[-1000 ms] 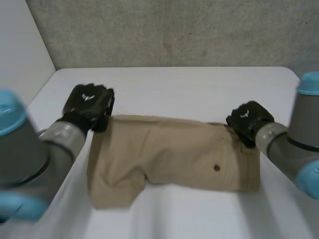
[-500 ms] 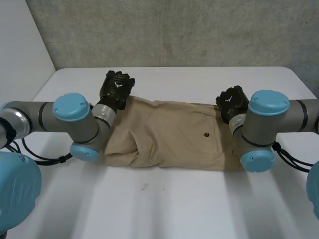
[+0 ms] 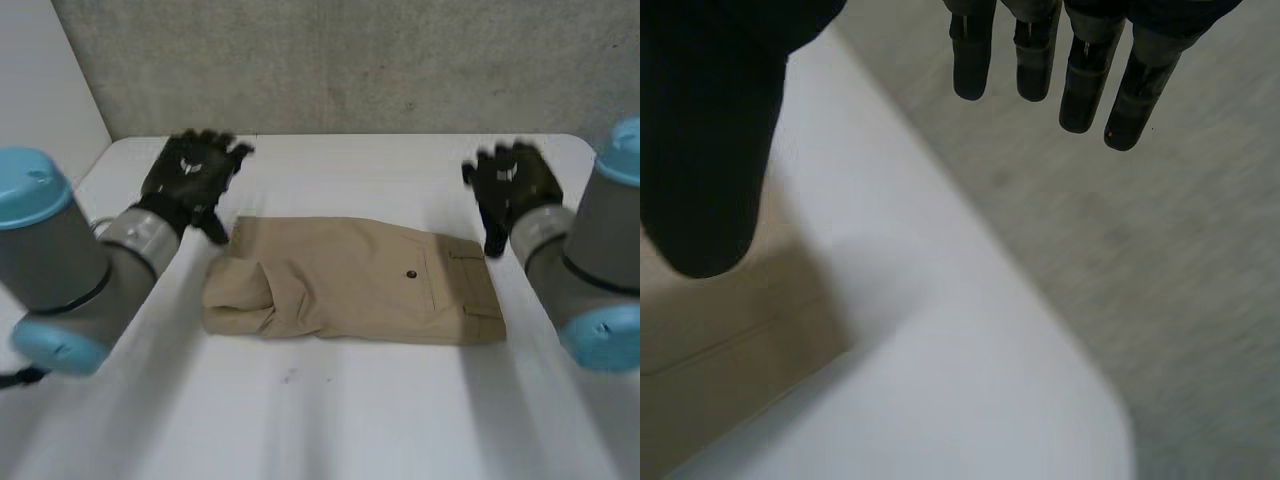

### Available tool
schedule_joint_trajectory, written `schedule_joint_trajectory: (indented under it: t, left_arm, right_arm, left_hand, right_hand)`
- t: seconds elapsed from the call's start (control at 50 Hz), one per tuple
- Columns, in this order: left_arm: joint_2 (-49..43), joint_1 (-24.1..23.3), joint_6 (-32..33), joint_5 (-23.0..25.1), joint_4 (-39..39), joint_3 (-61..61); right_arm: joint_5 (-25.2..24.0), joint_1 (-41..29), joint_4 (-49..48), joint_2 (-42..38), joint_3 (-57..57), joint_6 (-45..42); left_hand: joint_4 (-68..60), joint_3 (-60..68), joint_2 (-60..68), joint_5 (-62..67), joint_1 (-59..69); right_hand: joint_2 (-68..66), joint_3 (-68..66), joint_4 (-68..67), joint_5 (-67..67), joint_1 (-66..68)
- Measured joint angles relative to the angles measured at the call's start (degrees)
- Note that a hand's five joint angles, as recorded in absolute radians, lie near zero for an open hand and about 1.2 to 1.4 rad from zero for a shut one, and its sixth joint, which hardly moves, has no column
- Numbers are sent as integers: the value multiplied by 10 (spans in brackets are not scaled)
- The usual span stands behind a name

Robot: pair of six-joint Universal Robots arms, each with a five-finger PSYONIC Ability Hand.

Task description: Fold the shorts.

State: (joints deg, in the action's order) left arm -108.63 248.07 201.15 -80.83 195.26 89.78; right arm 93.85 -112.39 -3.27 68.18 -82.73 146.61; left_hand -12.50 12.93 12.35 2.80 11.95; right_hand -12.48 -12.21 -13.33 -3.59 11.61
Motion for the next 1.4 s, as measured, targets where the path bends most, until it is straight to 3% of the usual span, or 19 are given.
schedule_joint_trajectory:
  t: [0.16,0.28,0.36,0.44,0.46,0.52,0.64,0.68,0.78,0.96,1.16,1.32,1.4]
  left_arm:
    - [54,15,-46,1,-89,99]
    - [49,20,-61,0,-82,130]
    - [30,23,-63,-2,-50,137]
    - [26,24,-63,-2,-43,138]
    - [12,27,-65,-3,-10,139]
    - [-1,29,-66,-4,21,140]
    - [-12,30,-67,-10,39,141]
    - [-13,33,-64,-13,42,145]
    - [-10,47,-60,-13,47,159]
    - [0,64,-38,-9,47,202]
    - [24,51,5,-10,45,246]
    - [42,34,12,-17,45,243]
    - [47,35,14,-19,43,237]
  right_arm:
    - [-23,2,37,8,-93,45]
    - [-59,19,25,1,-127,84]
    - [-82,31,-6,-9,-146,104]
    - [-85,32,-15,-12,-149,106]
    - [-88,33,-25,-15,-152,108]
    - [-91,40,-73,-45,-157,106]
    - [-87,51,-84,-60,-154,101]
    - [-84,59,-84,-61,-154,96]
    - [-79,71,-83,-55,-156,89]
    - [-77,71,-81,-47,-160,87]
    - [-76,69,-79,-40,-160,87]
    - [-77,71,-76,-26,-162,88]
    - [-77,72,-75,-22,-164,88]
  left_hand:
    - [-3,2,11,1,1]
    - [-44,37,45,43,52]
    - [-145,140,146,143,157]
    - [-145,140,146,143,157]
    - [-259,255,262,253,278]
    - [-379,374,380,372,396]
    - [-437,432,439,428,437]
    - [-485,479,488,476,484]
    - [-538,530,541,510,503]
    - [-543,536,546,510,503]
    - [-489,485,491,492,496]
    - [-233,232,236,229,231]
    - [-233,232,236,229,231]
  right_hand:
    - [-2,-2,-2,-1,1]
    - [-42,-44,-32,-31,17]
    - [-97,-101,-90,-81,77]
    - [-116,-119,-108,-98,93]
    - [-132,-137,-126,-114,107]
    - [-189,-192,-180,-164,154]
    - [-359,-356,-345,-315,272]
    - [-527,-523,-521,-467,371]
    - [-540,-539,-549,-490,384]
    - [-540,-543,-549,-490,384]
    - [-540,-544,-549,-502,395]
    - [-514,-518,-515,-488,393]
    - [-514,-518,-515,-488,393]
